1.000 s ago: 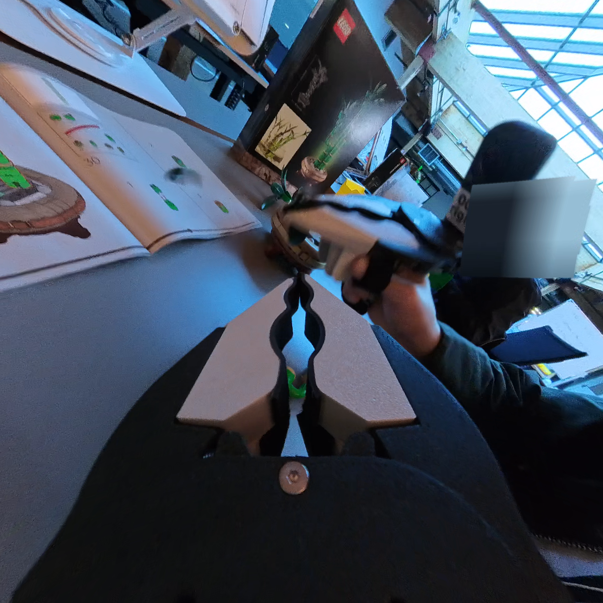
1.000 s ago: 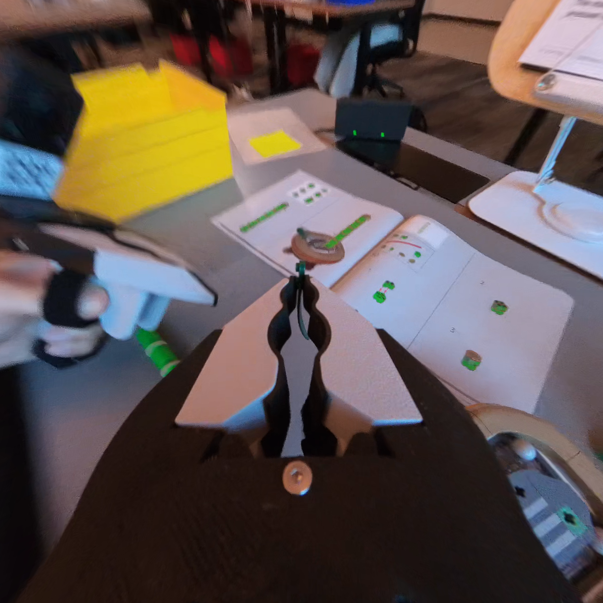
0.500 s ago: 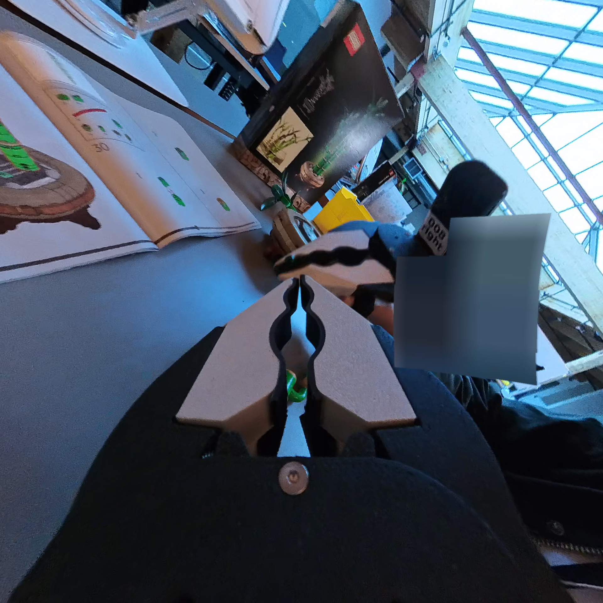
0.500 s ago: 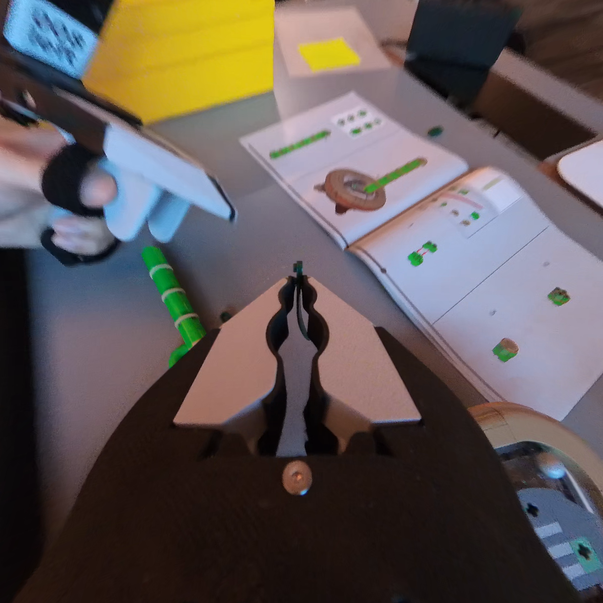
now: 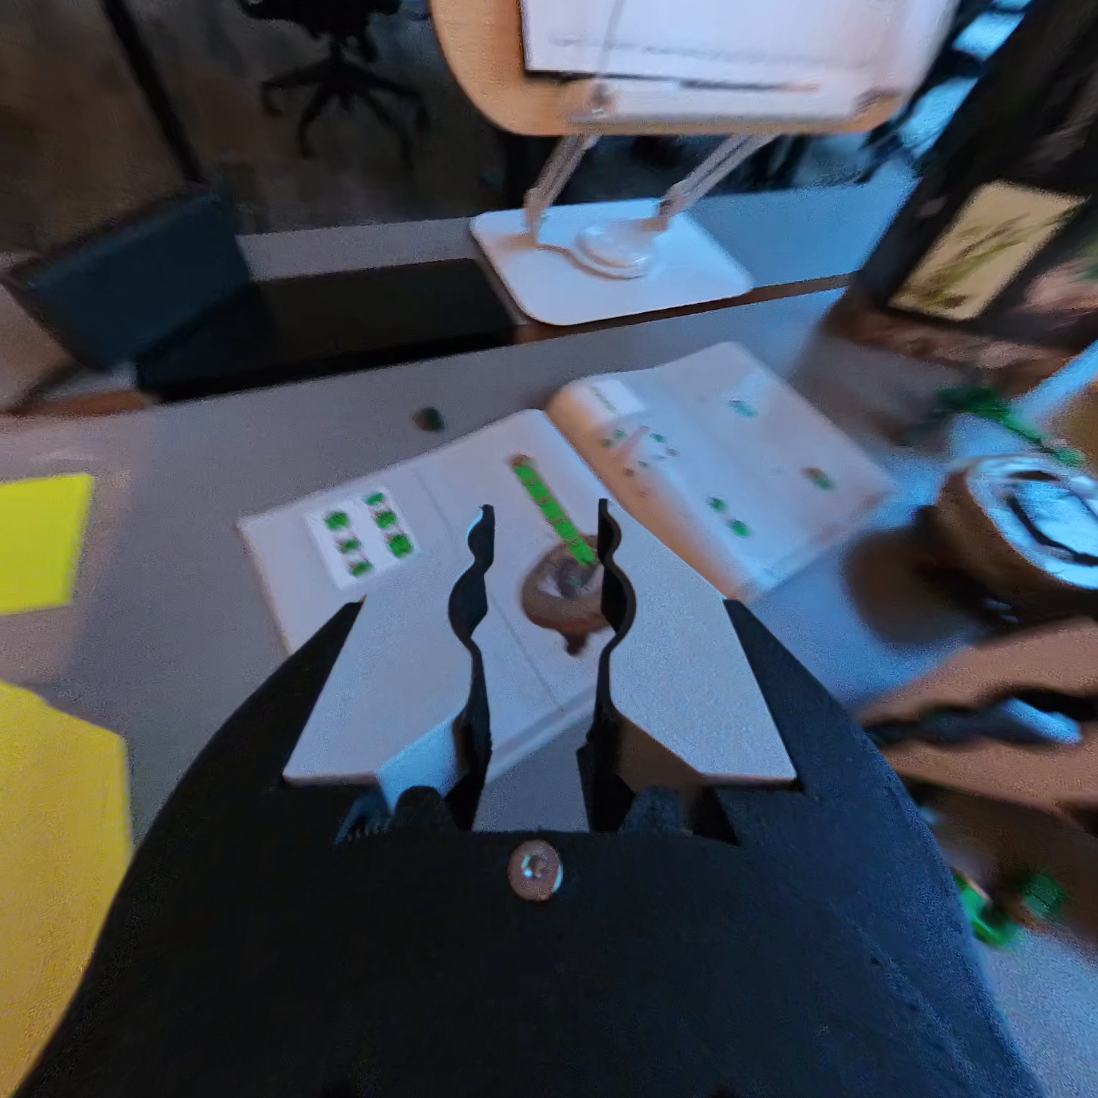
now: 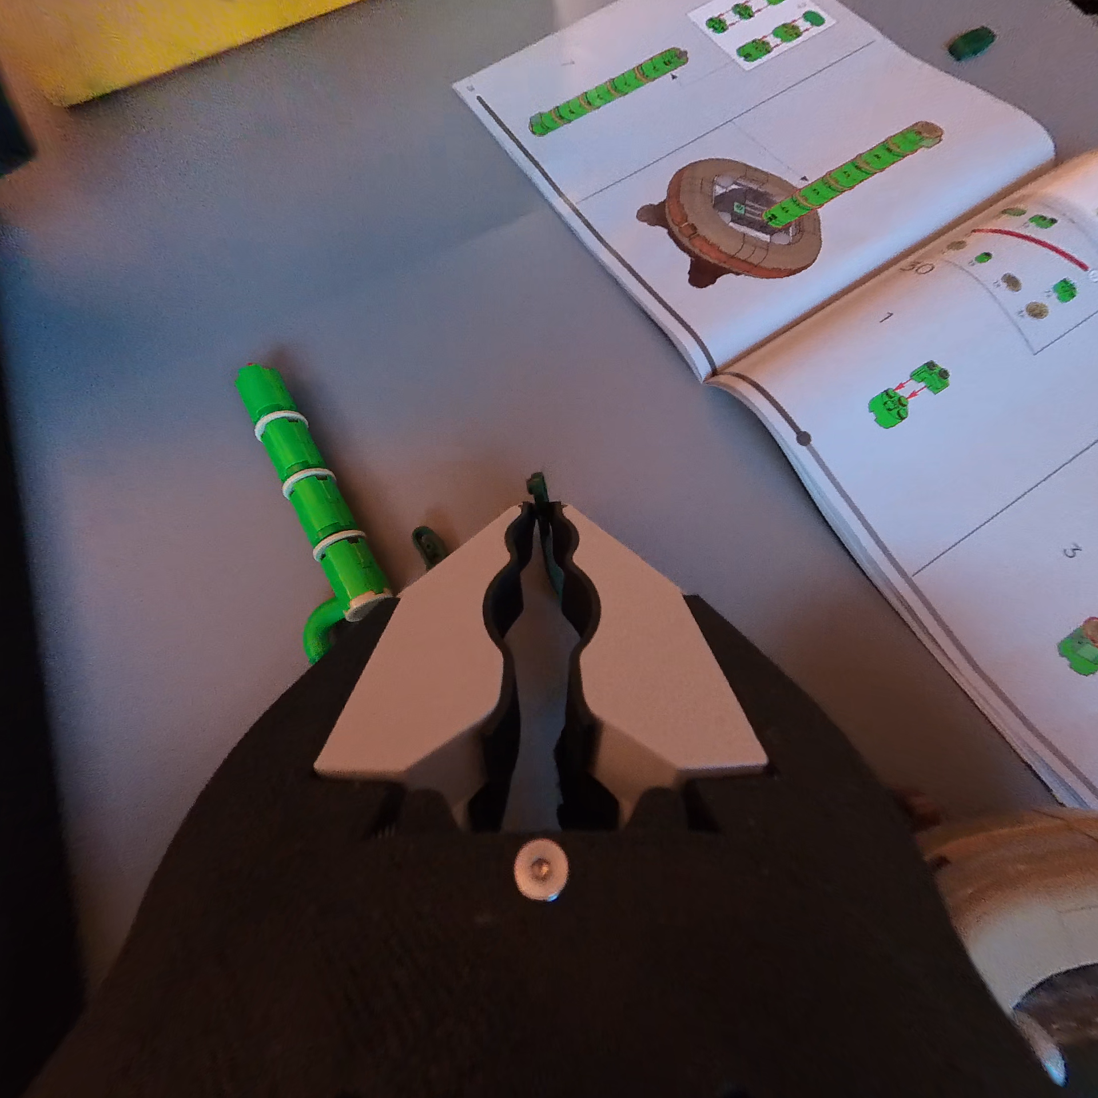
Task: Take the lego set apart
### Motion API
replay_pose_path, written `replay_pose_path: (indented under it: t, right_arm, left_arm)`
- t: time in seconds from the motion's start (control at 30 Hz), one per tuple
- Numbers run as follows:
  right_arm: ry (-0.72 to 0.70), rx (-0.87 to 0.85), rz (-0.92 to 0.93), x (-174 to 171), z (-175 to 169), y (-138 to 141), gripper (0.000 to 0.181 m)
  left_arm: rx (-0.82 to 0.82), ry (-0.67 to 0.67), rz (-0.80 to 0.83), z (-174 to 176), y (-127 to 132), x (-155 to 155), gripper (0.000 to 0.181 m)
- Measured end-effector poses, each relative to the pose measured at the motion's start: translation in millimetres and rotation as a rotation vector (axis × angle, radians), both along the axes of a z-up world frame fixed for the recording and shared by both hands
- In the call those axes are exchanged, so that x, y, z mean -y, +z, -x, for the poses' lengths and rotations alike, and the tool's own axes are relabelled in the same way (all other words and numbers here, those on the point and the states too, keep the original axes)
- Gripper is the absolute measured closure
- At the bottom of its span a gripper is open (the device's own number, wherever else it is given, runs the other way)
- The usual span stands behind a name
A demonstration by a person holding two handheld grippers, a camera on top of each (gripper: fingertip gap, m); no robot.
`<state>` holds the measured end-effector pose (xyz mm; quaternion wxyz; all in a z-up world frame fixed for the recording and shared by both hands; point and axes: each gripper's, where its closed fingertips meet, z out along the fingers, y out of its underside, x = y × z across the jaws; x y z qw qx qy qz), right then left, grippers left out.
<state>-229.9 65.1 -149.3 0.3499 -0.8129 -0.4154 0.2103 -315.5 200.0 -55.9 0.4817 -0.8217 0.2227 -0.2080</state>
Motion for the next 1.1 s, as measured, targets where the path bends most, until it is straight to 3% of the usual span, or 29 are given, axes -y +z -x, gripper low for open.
replay_pose_path:
  t: [0.07,0.27,0.37,0.47,0.67,0.73,0.77,0.87,0.97,1.1]
  right_arm:
    - [0.002,-0.019,0.008,1,1,1,0.177]
    - [0.022,0.010,-0.015,4,-1,-3,0.177]
    - [0.024,0.043,-0.035,-1,-4,-5,0.177]
    - [0.011,0.016,-0.027,-5,-7,-4,0.177]
    - [-0.013,-0.031,-0.017,-11,-10,1,0.178]
    - [-0.013,-0.030,-0.022,-11,-10,2,0.178]
    - [-0.013,-0.032,-0.022,-11,-10,2,0.178]
    - [-0.013,-0.051,-0.013,-10,-9,3,0.178]
    - [-0.021,-0.061,-0.021,-11,-10,6,0.178]
    - [-0.019,-0.062,-0.022,-11,-10,7,0.178]
  left_arm:
    - [-0.068,0.026,0.046,-3,-8,-38,0.151]
    - [0.051,0.037,0.294,-29,-57,-110,0.147]
    - [-0.101,0.095,0.287,-16,-77,-132,0.146]
    - [-0.222,0.118,0.306,-11,-92,-139,0.147]
    - [-0.255,0.142,0.300,-21,-101,-147,0.148]
    - [-0.272,0.150,0.285,-20,-101,-148,0.155]
    - [-0.280,0.134,0.280,-20,-102,-146,0.175]
    - [-0.253,0.093,0.263,-21,-101,-138,0.175]
    - [0.014,-0.019,0.233,-43,-70,-119,0.175]
    - [0.680,-0.400,0.257,-92,36,-37,0.176]
